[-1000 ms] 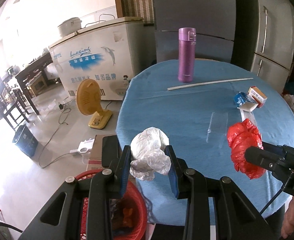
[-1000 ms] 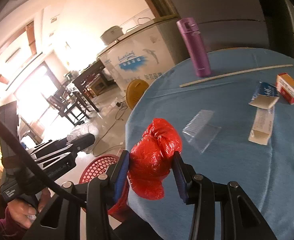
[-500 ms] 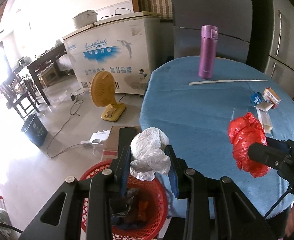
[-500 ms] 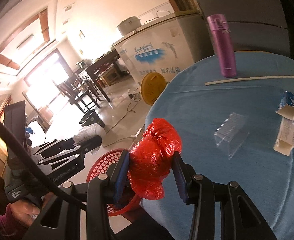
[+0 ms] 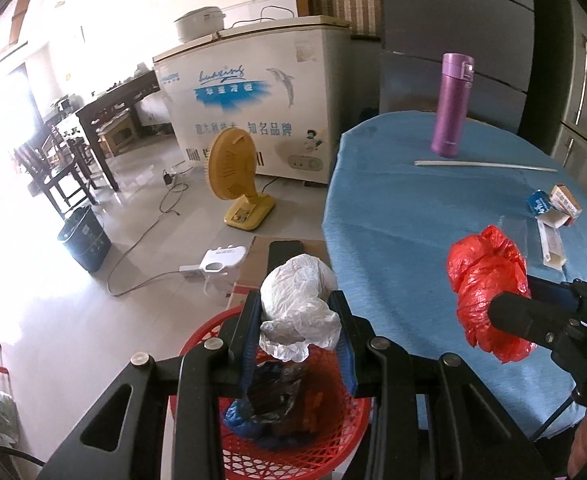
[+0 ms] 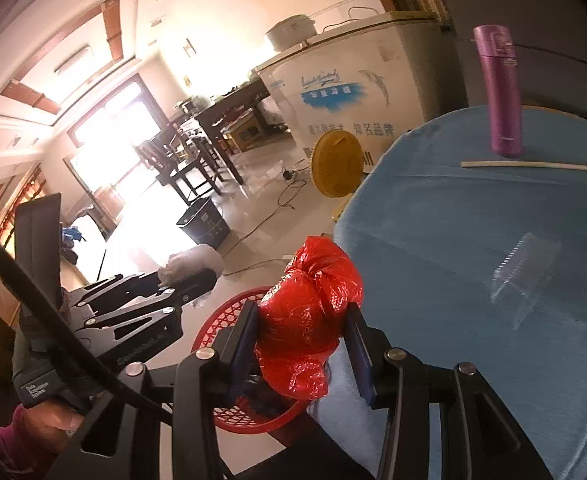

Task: Collect trash
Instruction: 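Carry the white tissue and red bag over the red wastebasket with both tools, then open the left tool and right tool to drop tissue and bag into the wastebasket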

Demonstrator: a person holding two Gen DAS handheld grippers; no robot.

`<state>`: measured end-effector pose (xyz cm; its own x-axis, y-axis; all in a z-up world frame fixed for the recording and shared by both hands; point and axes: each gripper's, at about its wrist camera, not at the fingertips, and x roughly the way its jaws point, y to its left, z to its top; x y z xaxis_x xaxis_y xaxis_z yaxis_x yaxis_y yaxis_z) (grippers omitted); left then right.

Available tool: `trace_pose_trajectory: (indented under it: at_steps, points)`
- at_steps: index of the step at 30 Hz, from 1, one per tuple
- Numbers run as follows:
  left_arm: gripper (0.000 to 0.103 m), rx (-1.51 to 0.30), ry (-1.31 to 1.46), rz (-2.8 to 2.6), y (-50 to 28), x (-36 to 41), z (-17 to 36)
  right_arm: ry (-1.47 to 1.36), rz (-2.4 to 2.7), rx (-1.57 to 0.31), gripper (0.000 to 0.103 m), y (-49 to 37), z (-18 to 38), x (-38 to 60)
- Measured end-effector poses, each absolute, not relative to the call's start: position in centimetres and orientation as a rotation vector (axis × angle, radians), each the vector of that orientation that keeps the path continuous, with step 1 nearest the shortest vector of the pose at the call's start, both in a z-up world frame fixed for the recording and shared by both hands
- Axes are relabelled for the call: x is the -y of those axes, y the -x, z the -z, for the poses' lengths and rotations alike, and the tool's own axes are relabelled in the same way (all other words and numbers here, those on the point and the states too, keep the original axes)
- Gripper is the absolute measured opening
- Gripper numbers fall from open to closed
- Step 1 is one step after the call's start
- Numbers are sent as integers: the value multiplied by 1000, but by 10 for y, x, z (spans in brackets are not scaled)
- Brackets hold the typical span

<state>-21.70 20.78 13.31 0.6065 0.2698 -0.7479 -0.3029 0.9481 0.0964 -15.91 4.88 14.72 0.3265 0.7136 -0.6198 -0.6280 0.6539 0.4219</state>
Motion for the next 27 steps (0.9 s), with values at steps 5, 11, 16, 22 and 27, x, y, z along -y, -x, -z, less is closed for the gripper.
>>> trace_pose_trajectory:
  at_steps: [5, 11, 16, 22, 27]
  points:
    - [35, -872, 55, -352, 218, -218, -128, -92, -913, -887, 46, 163, -143, -67]
    - [36, -887, 71, -376, 221, -229, -122, -68, -940, -899, 46, 161, -141, -85]
    - [36, -897, 84, -391, 224, -237, -116, -43, -952, -908, 46, 159, -138, -99]
    - [35, -906, 102, -407, 227, -246, -110, -27, -957, -947, 46, 150, -127, -115]
    - [36, -918, 108, -419, 231, -252, -105, -29, -957, -997, 46, 146, -110, -122]
